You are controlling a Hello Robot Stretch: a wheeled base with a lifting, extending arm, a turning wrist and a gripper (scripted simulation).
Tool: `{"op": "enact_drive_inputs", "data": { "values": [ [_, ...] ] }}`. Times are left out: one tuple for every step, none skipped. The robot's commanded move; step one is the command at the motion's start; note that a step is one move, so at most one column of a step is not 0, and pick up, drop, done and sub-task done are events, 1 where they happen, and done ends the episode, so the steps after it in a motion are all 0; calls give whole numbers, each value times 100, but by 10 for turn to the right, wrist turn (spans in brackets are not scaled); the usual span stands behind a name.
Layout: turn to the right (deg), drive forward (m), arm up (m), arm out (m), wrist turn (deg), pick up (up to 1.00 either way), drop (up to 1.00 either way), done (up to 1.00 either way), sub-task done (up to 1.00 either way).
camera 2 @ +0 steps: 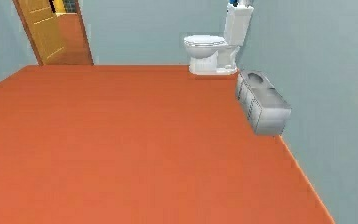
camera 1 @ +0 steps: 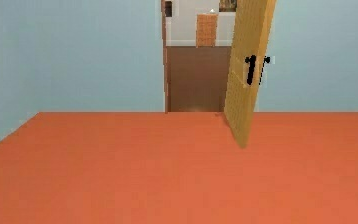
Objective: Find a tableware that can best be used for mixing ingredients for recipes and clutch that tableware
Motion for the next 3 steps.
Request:
{"op": "enact_drive_inputs", "data": {
  "values": [
    [0, 100, 0, 0, 0, 0, 0, 0, 0],
    [30, 0, 0, 0, 0, 0, 0, 0, 0],
    [0, 100, 0, 0, 0, 0, 0, 0, 0]
  ]
}}
